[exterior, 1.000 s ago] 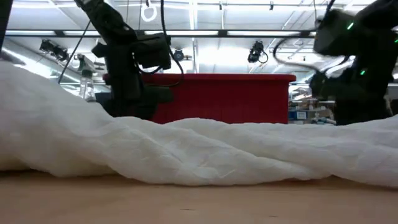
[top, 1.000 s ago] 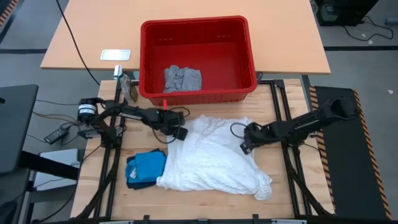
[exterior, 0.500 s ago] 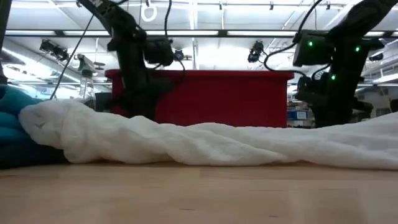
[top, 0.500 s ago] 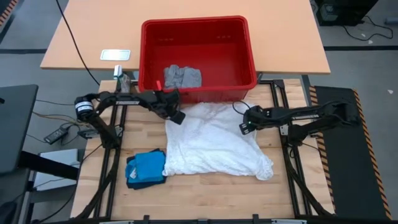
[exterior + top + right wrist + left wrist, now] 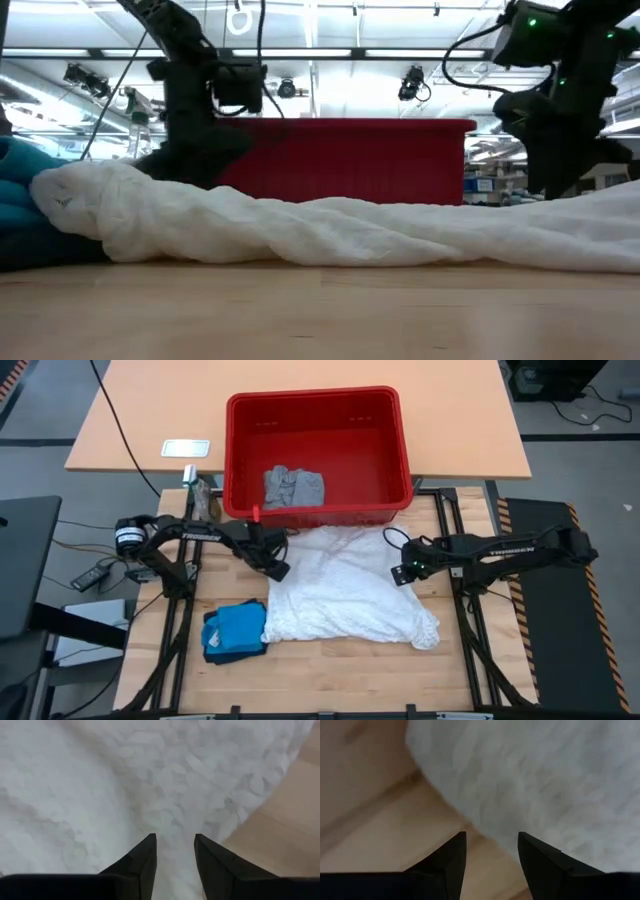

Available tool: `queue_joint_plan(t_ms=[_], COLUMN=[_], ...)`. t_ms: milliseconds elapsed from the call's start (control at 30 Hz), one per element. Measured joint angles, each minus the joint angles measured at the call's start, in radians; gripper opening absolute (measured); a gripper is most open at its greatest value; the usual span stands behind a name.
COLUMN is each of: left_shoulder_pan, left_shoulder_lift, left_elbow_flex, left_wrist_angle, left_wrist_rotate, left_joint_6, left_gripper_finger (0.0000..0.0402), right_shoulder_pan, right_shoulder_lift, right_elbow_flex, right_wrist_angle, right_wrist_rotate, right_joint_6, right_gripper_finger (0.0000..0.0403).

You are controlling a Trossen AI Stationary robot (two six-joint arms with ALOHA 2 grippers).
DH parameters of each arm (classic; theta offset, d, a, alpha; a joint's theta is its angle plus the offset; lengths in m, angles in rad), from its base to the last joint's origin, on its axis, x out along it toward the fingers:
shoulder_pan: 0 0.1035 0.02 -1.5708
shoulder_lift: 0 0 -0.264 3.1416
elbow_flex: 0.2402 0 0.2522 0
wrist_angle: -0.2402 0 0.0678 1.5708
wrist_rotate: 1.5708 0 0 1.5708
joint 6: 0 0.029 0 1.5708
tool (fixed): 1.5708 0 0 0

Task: Fold laundry
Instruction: Fold the white shirt

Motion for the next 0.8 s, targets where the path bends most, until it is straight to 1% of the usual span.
queue_joint_plan(t_ms=[133, 267, 367, 567, 700, 800], left_shoulder_pan=[-0.020, -0.036, -0.048, -0.054, -0.054, -0.055], left_shoulder_lift=[-0.001, -0.001, -0.002, -0.007, -0.007, -0.004], left_elbow_flex=[-0.034, -0.074, -0.108, -0.144, -0.152, -0.154], left_wrist_angle=[0.050, 0.191, 0.254, 0.269, 0.298, 0.348], left_wrist_rotate=[0.009, 0.108, 0.131, 0.148, 0.156, 0.145], left_joint_6=[-0.034, -0.047, -0.073, -0.106, -0.075, -0.039], left_gripper_finger=[0.0181, 0.0181, 0.0181, 0.0181, 0.0178, 0.0164], right_shoulder_pan=[0.044, 0.083, 0.101, 0.124, 0.134, 0.125], right_shoulder_lift=[-0.009, 0.005, 0.021, 0.027, 0.026, 0.026], right_elbow_flex=[0.000, -0.010, -0.039, -0.083, -0.143, -0.206], right_wrist_angle=[-0.013, -0.009, -0.016, -0.018, 0.086, 0.207], right_wrist_rotate=[0.016, 0.016, 0.001, -0.005, 0.005, 0.004], right_joint_6=[0.056, 0.076, 0.106, 0.134, 0.102, 0.070], right_gripper_finger=[0.0140, 0.0147, 0.0163, 0.0208, 0.0221, 0.0207])
